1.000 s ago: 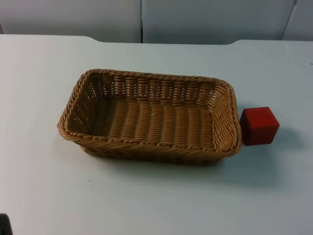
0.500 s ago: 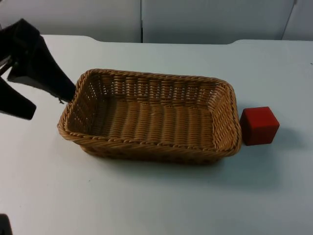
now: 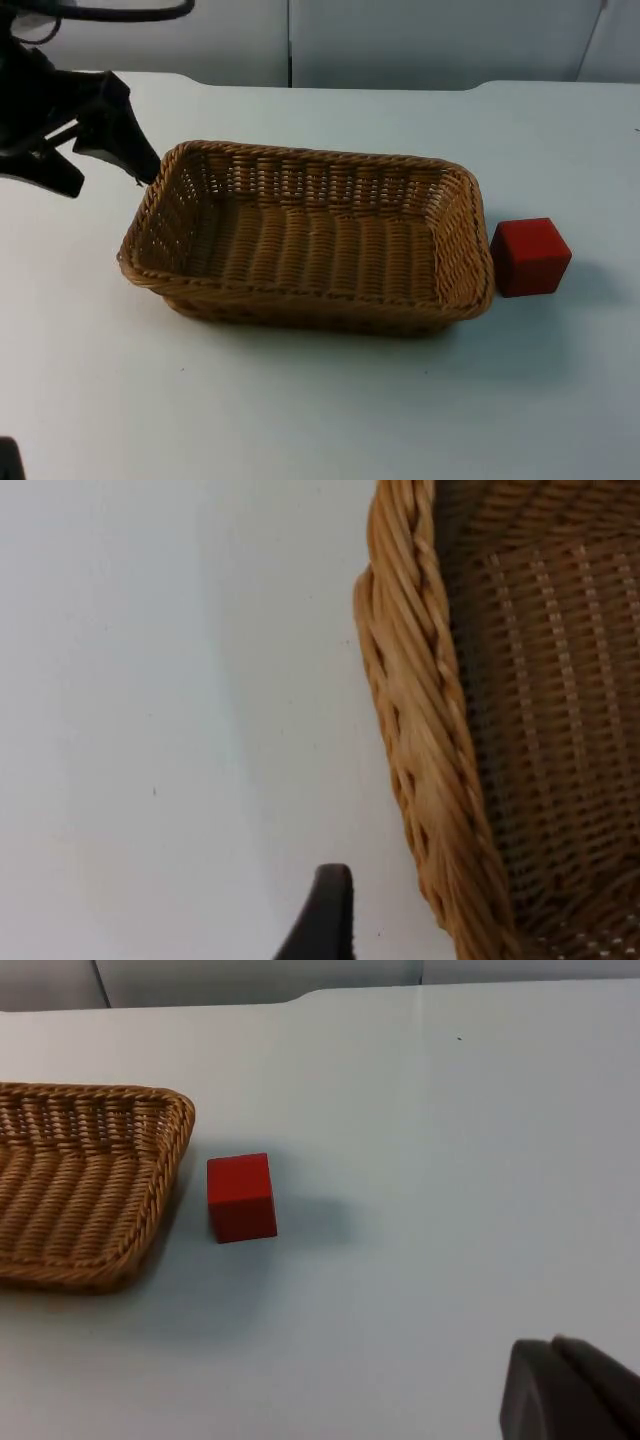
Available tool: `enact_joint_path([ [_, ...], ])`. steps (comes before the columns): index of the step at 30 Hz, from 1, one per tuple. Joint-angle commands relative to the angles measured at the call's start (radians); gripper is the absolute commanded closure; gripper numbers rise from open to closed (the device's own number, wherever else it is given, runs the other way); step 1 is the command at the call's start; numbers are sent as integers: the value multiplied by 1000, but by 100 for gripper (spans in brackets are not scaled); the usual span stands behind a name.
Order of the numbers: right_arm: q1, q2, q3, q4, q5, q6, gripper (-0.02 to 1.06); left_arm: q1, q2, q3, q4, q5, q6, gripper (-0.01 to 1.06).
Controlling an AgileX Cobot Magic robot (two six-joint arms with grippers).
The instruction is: Pick up the basket with the left hand and place the cube into the basket with the right hand.
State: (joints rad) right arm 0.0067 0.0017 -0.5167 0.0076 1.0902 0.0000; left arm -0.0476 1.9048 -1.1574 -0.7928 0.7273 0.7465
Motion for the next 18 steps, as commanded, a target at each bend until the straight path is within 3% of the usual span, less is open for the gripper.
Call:
enact_joint_path([
  [1, 1, -2, 7, -8, -11, 0, 105, -29, 42, -30, 6, -13, 7, 26],
  [11, 1, -2, 7, -8, -11, 0, 105, -117, 218, -110, 65, -109, 2, 29],
  [13, 1, -2, 7, -8, -11, 0, 105, -114, 249, -110, 68, -154, -5, 44],
  [14, 1, -2, 7, -8, -11, 0, 105, -114, 249, -110, 68, -154, -5, 44],
  [16, 1, -2, 7, -8, -11, 0, 105, -105, 270, -110, 68, -195, -40, 76],
  [17, 1, -2, 7, -8, -11, 0, 105, -98, 270, -110, 68, -212, -51, 98],
  [18, 1, -2, 7, -8, -11, 0, 105, -96, 270, -110, 68, -226, -46, 105],
])
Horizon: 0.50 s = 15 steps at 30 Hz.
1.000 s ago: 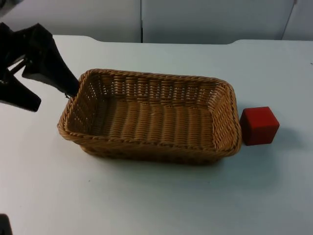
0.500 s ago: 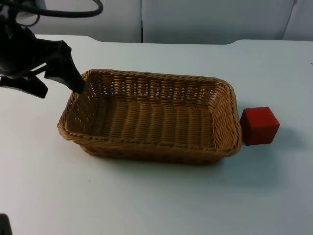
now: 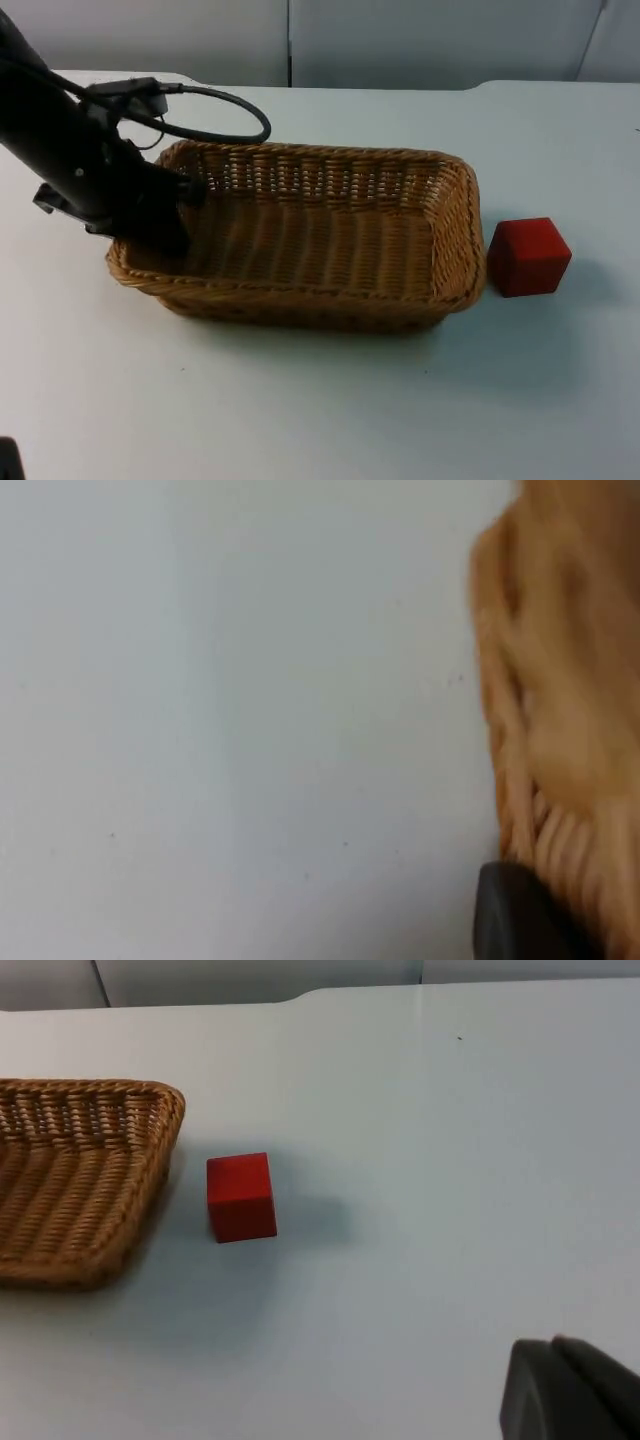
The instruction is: Pick up the basket with the left hand and place the cube into the basket with the right hand.
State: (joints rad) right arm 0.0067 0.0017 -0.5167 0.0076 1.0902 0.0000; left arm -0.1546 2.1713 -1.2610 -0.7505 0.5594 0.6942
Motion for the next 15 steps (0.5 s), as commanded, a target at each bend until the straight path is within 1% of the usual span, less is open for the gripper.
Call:
enact_joint_path([
  [1, 1, -2, 7, -8, -11, 0, 105, 11, 3, -6, 26, -58, 6, 105],
  [2, 1, -2, 7, -8, -11, 0, 105, 13, -2, -12, 26, -59, 6, 105],
  [3, 1, -2, 7, -8, -11, 0, 105, 21, -8, -30, 23, -29, 1, 105],
  [4, 1, -2, 7, -8, -11, 0, 105, 21, -11, -33, 23, -19, -3, 105],
  [5, 1, -2, 7, -8, -11, 0, 105, 25, -26, -50, 24, 10, -28, 105],
  [6, 1, -2, 7, -8, -11, 0, 105, 25, -26, -50, 24, 10, -28, 105],
  [11, 1, -2, 7, -8, -11, 0, 105, 44, -103, -76, 23, 126, -93, 105],
  [12, 1, -2, 7, -8, -11, 0, 105, 44, -103, -76, 23, 126, -93, 105],
  [15, 1, -2, 7, -8, -11, 0, 105, 58, -165, -78, 21, 162, -123, 105],
])
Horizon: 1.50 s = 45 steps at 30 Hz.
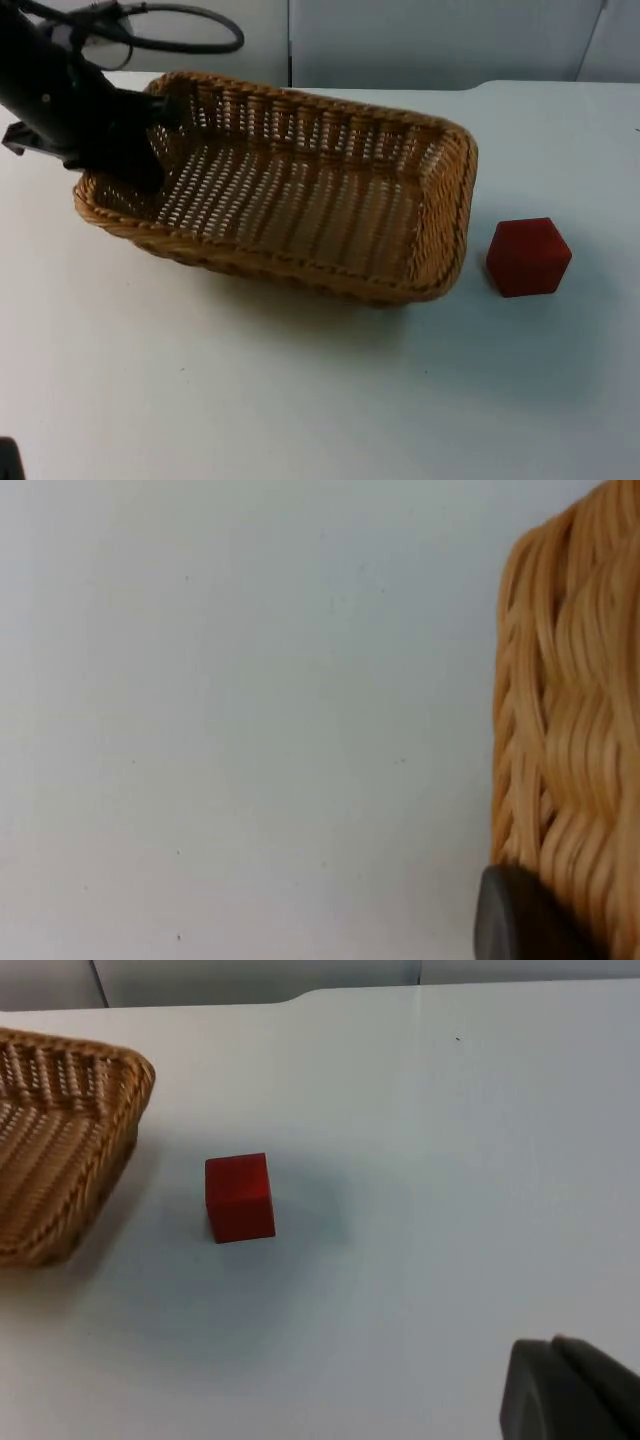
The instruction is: Pick up the basket with the left hand and place the cube into the basket with the right hand.
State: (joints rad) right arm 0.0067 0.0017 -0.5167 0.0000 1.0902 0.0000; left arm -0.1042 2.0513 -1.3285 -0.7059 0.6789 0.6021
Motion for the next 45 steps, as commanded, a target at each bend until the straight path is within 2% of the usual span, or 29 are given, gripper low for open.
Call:
enact_joint_path([
  [1, 1, -2, 7, 0, -11, 0, 105, 15, -65, -11, -23, 53, -44, 105],
  [12, 1, -2, 7, 0, -11, 0, 105, 19, -111, -11, -23, 68, -58, 105],
  [20, 1, -2, 7, 0, -11, 0, 105, 19, -111, -11, -23, 25, -58, 105],
  [39, 1, -2, 7, 0, -11, -14, 105, 19, -111, -11, -23, 21, -58, 105],
  [41, 1, 73, -10, -24, -11, -84, 105, 19, -111, -11, -23, 21, -58, 105],
  [44, 1, 246, -66, -26, -35, -113, 105, 19, -111, -11, -23, 19, -58, 105],
  [45, 1, 246, -66, -26, -35, -113, 105, 19, -111, -11, -23, 19, -58, 105],
])
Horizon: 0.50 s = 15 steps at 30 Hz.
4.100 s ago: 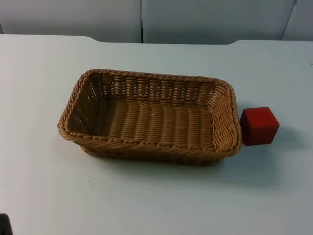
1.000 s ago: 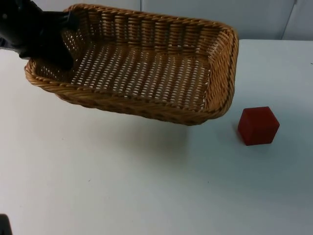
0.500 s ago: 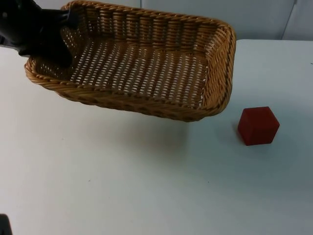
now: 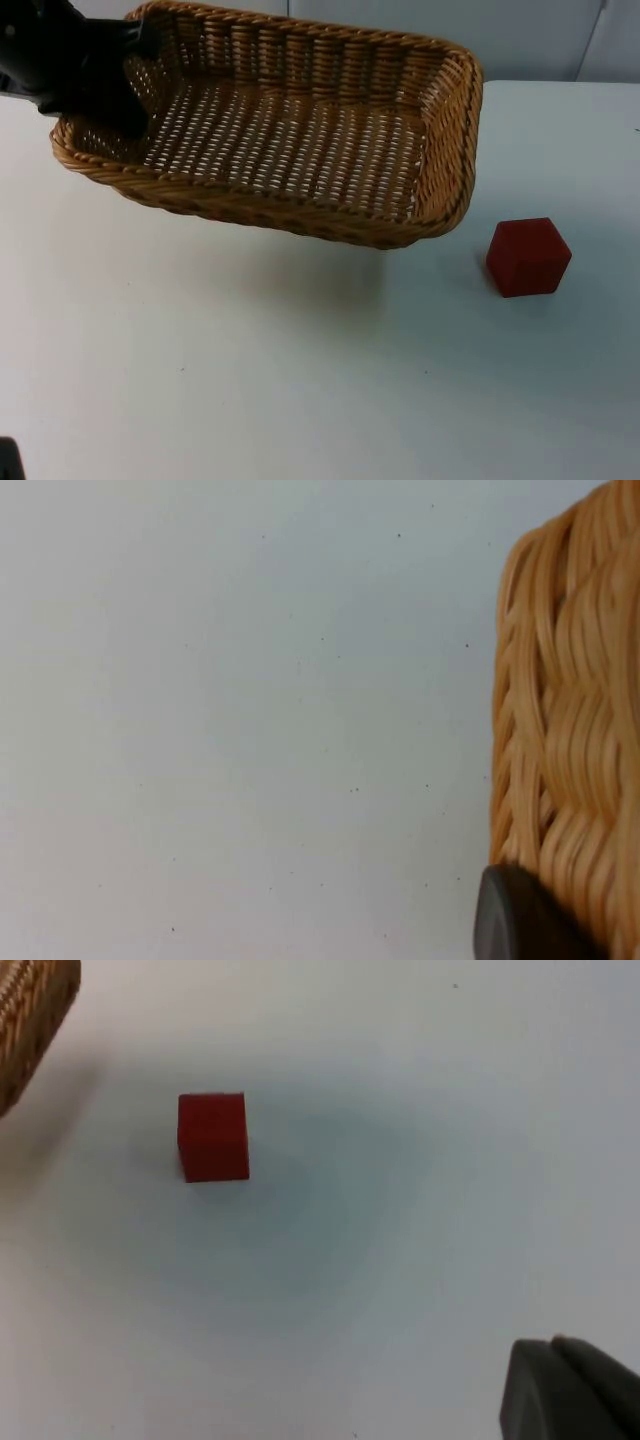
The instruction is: Pick up the basket with the left hand and place the cube into the basket with the right hand.
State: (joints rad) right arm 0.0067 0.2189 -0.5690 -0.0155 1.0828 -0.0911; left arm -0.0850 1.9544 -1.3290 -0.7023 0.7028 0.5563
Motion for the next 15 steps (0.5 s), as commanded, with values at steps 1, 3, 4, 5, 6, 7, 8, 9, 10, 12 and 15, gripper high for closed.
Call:
enact_joint_path([
  [1, 1, 88, -37, -10, -41, -21, 105, 0, -14, -10, -27, -5, -12, 105],
  [3, 1, 233, -106, -10, -72, -21, 105, 0, -14, -10, -27, -5, -12, 105],
  [4, 1, 308, -138, -13, -89, -21, 105, 0, -14, -10, -27, -5, -12, 105],
  [5, 1, 308, -138, -13, -89, -21, 105, 0, -14, -10, -27, -5, -12, 105],
  [6, 1, 411, -201, -17, -132, 9, 105, 0, -14, -10, -27, -5, -12, 105],
  [7, 1, 492, -245, -32, -144, 41, 105, 0, -14, -10, -27, -5, -12, 105],
  [8, 1, 576, -286, -47, -137, 47, 104, 0, -14, -10, -27, -5, -12, 105],
  [9, 1, 576, -286, -47, -137, 47, 104, 0, -14, -10, -27, -5, -12, 105],
  [10, 1, 647, -335, -70, -114, 47, 103, 0, -14, -10, -27, -5, -12, 105],
  [12, 1, 819, -426, -92, -63, 47, 98, 0, -14, -10, -27, -5, -12, 105],
  [15, 4, 960, -487, -92, -30, 47, 88, 0, -14, -10, -27, -5, -12, 105],
])
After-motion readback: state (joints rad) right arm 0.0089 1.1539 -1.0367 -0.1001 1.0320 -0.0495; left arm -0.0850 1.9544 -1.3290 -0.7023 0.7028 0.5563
